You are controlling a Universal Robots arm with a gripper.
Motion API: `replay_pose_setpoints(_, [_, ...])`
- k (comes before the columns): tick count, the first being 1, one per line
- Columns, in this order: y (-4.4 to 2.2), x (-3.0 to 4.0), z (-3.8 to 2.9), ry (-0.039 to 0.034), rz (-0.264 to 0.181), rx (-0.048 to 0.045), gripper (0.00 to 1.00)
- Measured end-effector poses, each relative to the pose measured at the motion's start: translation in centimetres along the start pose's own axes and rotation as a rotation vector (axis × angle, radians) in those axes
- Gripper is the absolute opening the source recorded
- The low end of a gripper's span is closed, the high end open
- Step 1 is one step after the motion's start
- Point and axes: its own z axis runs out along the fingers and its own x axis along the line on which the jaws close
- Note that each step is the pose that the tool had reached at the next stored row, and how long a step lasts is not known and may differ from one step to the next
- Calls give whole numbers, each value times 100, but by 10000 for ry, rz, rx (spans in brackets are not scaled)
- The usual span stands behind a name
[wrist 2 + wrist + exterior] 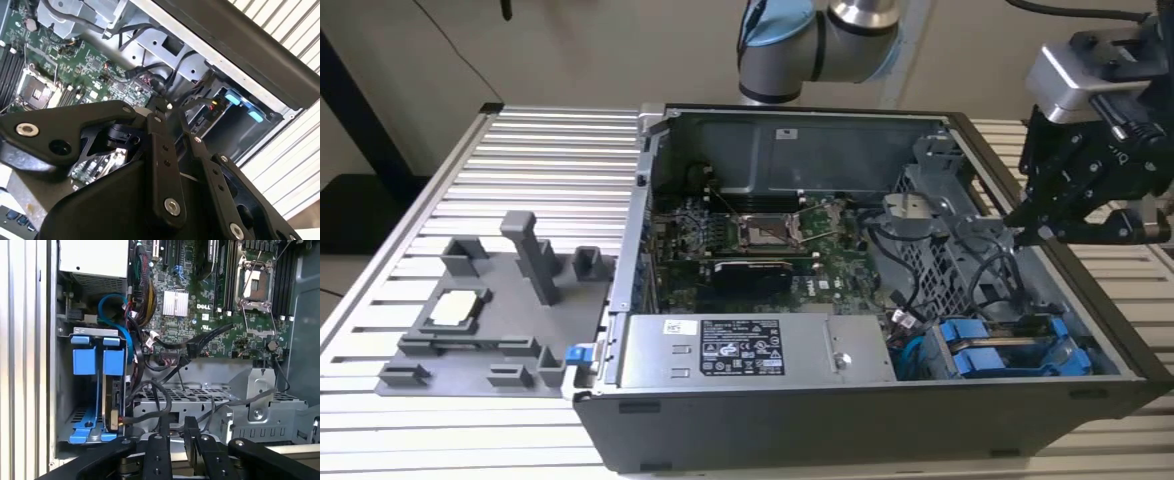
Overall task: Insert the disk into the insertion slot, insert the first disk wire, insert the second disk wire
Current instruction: 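Insert the first disk wire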
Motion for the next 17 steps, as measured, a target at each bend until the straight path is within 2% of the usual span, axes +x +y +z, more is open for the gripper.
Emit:
replay_pose_setpoints(4, [119,-26,27,-15,-25,39,27])
replay_pose_setpoints(9, [253,-65,44,-25,-74,33,27])
replay_pose_setpoints(17, [368,-122,60,-35,-344,-24,27])
